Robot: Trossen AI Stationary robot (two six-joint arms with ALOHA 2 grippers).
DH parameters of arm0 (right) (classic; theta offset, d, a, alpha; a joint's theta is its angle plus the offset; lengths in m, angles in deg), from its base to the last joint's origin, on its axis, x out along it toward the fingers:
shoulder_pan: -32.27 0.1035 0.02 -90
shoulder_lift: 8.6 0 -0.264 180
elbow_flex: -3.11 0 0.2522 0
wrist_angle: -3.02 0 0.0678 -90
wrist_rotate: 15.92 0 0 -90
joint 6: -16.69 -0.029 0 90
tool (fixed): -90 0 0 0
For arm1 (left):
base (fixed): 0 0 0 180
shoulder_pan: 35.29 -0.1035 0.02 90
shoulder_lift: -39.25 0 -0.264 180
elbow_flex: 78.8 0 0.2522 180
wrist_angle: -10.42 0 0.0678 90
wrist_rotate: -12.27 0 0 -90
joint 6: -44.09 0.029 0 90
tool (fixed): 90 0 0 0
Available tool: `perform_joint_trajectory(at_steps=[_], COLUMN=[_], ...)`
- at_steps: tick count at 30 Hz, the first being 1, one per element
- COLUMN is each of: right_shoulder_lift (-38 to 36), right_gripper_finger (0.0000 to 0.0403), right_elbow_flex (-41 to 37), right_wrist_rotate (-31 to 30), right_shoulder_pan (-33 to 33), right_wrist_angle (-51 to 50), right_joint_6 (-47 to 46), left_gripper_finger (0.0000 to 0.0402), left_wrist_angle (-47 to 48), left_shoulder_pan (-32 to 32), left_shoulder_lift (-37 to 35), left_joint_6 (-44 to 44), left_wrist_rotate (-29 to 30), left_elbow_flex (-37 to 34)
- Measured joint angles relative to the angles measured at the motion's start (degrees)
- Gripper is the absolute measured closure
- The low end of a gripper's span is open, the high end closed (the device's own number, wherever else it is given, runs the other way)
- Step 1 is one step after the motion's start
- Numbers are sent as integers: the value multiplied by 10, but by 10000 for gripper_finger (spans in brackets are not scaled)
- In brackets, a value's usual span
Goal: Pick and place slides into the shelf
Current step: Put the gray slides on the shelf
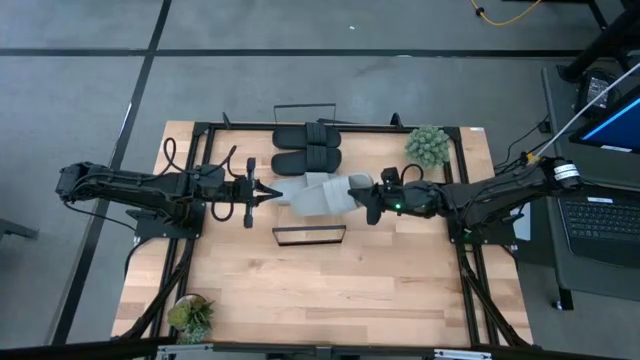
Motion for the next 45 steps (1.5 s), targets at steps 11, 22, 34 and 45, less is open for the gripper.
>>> perform_joint_trajectory(at_steps=[11,22,34,45], right_shoulder_lift=[44,148,222,266], right_gripper_finger=[402,402,402,402], right_elbow_flex=[-25,-22,-22,-22], right_wrist_rotate=[17,60,59,58], right_shoulder_pan=[0,0,-1,0], right_wrist_angle=[78,196,266,283], right_joint_6=[-26,-74,-127,-173], left_gripper_finger=[401,401,401,401], left_wrist_angle=[-1,0,0,0], left_shoulder_pan=[0,0,0,0], left_shoulder_lift=[0,0,0,0], left_joint_6=[4,4,5,5], left_wrist_rotate=[0,0,0,0], left_elbow_flex=[0,0,0,0])
